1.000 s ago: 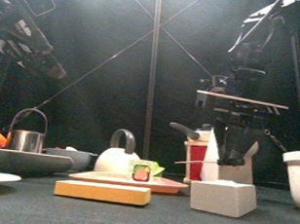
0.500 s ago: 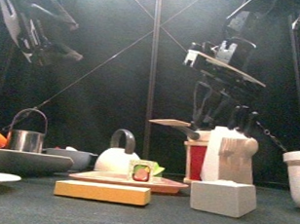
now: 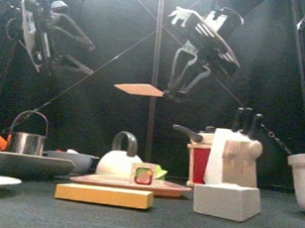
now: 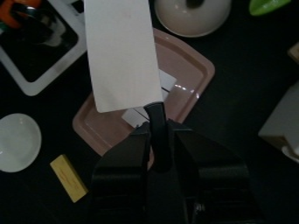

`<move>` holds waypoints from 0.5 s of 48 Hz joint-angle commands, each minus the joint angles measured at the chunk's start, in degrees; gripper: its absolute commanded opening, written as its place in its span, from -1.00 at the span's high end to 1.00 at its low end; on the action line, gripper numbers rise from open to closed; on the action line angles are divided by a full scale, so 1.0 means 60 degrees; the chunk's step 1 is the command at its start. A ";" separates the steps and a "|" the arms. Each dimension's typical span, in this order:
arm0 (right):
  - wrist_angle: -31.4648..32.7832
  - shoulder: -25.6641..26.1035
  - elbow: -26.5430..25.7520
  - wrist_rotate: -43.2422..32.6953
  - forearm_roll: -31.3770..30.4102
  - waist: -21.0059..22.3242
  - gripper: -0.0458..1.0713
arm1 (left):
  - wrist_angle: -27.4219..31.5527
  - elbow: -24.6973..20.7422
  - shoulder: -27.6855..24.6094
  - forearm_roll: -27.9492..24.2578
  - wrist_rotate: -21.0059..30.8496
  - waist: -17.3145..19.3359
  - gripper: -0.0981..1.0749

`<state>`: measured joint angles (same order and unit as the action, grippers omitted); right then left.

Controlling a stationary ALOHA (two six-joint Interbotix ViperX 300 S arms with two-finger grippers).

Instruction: Grab cleaver with other hand

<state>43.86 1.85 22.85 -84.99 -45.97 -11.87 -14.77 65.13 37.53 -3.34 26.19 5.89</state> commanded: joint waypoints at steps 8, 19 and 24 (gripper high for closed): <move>-0.0337 0.0249 -0.0205 0.0337 -0.1040 -0.0220 -0.01 | -0.0352 -0.0176 -0.0029 0.1567 -0.0029 -0.0029 -0.75; -0.0293 0.0234 -0.0293 0.0293 -0.1992 -0.0396 -0.01 | -0.0483 -0.0278 -0.0234 0.2607 -0.0059 -0.0234 -0.75; -0.0308 0.0146 -0.0352 0.0322 -0.2109 -0.0396 -0.01 | -0.0527 -0.0410 -0.0396 0.2607 -0.0059 -0.0352 -0.75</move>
<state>42.10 1.85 22.50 -83.06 -57.83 -14.33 -17.23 64.86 35.68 12.22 26.02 4.39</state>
